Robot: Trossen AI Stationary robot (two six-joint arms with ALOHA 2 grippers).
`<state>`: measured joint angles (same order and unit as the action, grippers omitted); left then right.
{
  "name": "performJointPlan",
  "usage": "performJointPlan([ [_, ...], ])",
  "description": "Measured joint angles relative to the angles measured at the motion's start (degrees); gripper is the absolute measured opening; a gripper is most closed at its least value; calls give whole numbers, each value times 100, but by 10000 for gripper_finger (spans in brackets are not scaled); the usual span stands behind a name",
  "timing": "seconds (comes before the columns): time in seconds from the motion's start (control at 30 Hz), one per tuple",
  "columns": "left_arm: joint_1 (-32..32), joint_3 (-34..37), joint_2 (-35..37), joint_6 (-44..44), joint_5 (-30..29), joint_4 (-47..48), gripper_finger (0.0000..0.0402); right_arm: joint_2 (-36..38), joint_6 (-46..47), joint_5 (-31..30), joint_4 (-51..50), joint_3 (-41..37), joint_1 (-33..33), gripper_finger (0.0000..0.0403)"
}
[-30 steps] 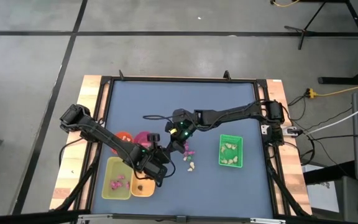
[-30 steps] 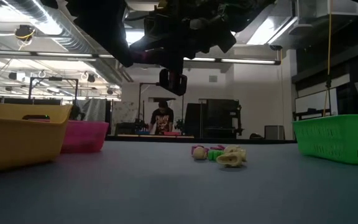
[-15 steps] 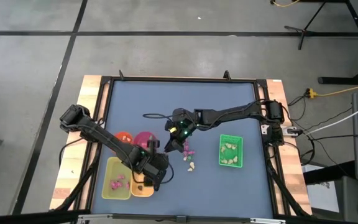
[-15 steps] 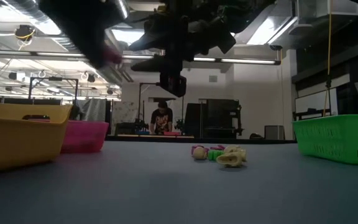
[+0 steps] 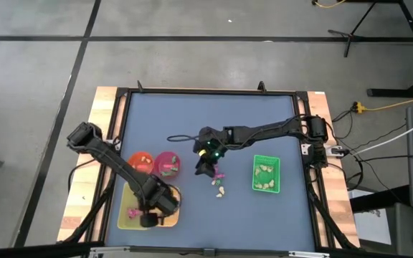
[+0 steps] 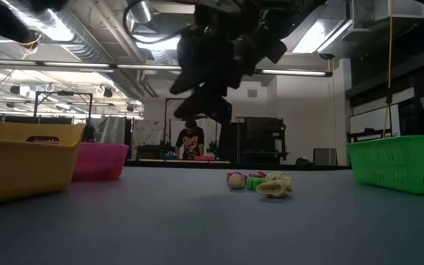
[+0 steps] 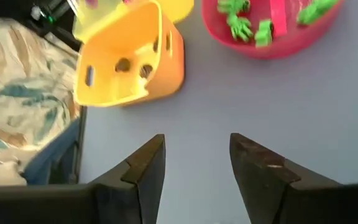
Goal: Sort Halloween decoration
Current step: Put the pink skeleton toy into the light yellow bin
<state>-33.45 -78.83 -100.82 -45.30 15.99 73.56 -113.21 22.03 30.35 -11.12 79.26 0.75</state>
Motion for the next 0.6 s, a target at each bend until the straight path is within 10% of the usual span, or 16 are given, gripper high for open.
performJointPlan([
  [0.6, -800, 2, 0, -1905, -523, 596, 90, 0, -3444, -1038, -1391, 0, 2, 179],
])
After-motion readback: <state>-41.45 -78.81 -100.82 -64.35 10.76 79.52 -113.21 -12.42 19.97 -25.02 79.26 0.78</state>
